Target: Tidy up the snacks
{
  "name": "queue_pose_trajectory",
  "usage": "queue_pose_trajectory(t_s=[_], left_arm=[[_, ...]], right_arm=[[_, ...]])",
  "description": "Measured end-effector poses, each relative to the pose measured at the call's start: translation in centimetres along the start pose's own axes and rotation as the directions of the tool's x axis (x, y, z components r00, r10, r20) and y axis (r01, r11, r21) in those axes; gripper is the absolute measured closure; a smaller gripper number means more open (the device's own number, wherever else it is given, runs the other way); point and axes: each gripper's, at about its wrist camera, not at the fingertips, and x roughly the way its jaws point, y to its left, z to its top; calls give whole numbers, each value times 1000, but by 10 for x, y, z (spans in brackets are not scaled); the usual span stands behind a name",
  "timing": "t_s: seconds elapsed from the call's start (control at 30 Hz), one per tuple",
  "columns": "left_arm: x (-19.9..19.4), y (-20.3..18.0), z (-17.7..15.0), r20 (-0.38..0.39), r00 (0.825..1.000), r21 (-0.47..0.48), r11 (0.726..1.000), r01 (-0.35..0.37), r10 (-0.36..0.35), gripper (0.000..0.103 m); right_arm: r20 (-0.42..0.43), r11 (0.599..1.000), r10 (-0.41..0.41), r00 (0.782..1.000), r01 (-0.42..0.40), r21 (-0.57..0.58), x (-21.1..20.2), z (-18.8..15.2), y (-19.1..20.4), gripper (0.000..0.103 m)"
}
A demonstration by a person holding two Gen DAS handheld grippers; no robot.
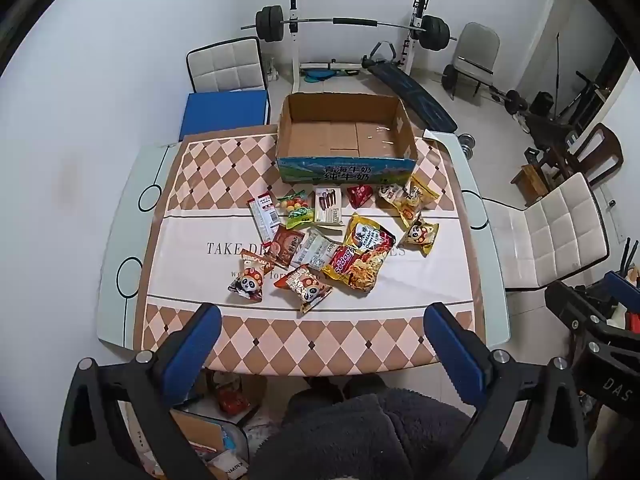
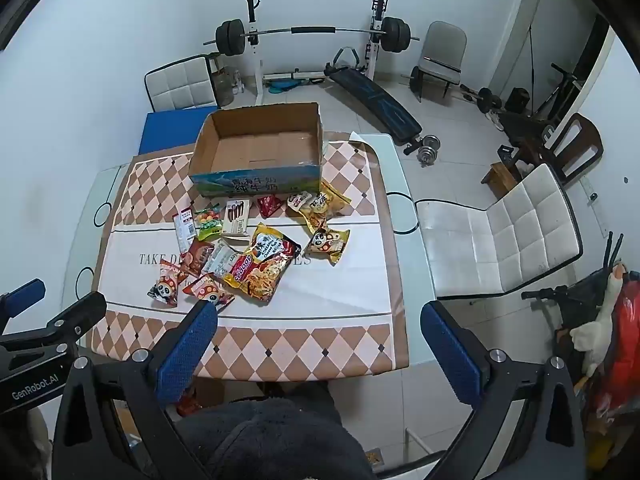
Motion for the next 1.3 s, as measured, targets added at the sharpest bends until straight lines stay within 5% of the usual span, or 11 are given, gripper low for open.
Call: queue_pose_trajectory(t_s=[1.3], left_arm=[[-18,-3,20,31,999,3,1000,21,-21,0]], right_arm=[[28,1000,11,1000,-11,3,-7,5,2,0]])
